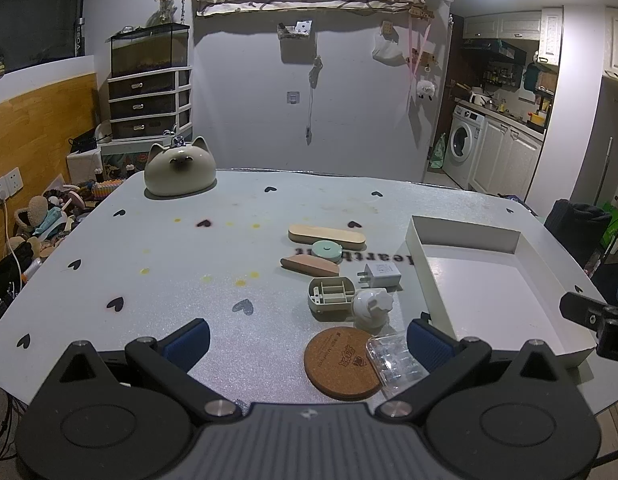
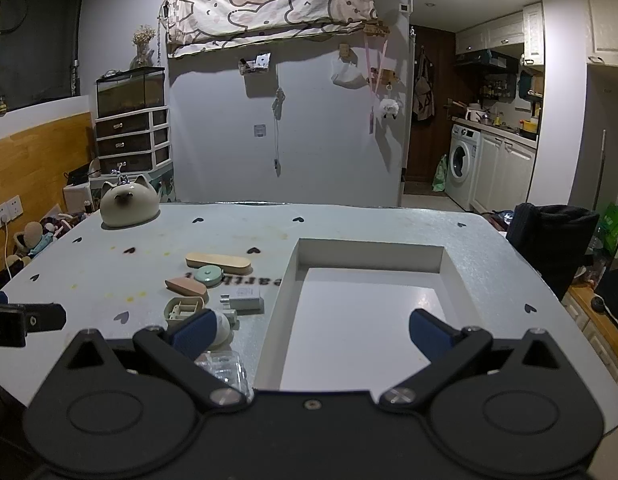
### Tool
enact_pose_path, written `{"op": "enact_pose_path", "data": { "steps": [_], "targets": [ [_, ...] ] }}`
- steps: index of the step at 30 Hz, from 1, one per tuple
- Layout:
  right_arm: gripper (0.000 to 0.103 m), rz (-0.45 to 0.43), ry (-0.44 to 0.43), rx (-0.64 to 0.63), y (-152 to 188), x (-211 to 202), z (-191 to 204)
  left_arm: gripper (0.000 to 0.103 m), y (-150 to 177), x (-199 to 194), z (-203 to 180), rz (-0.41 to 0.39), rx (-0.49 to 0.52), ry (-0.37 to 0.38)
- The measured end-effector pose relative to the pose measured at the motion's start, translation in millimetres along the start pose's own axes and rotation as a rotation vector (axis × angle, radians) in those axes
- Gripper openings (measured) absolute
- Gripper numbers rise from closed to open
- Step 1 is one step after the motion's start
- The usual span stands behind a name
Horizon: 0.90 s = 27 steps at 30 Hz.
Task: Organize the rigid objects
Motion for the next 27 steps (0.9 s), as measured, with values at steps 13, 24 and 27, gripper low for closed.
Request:
{"op": "enact_pose_path", "data": {
  "steps": [13, 24, 27],
  "targets": [
    [0.103, 0.002, -0.001, 0.001, 5.1, 1.7, -2.5, 0.103, 0.0, 0.0, -0.1, 0.0, 0.0, 0.001],
    [0.103, 0.004, -0.001, 0.002, 2.8, 2.6, -1.8, 0.103, 0.0, 0.0, 0.0, 0.0, 0.0, 0.0],
    [0.103, 0.003, -0.001, 0.001, 3.2, 2.5, -1.7, 0.103, 0.0, 0.0, 0.0, 0.0, 0.0, 0.0]
  ]
}}
Point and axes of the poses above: each gripper's, at about its wrist camera, not at the fingertips, and x roughly the way its jaws point, z to its left, y to its underside, the point moved 9 cm from there along x, roughly the way its jaws point, and after that the axes turned 5 degrees about -x, right-handed, at the moved point
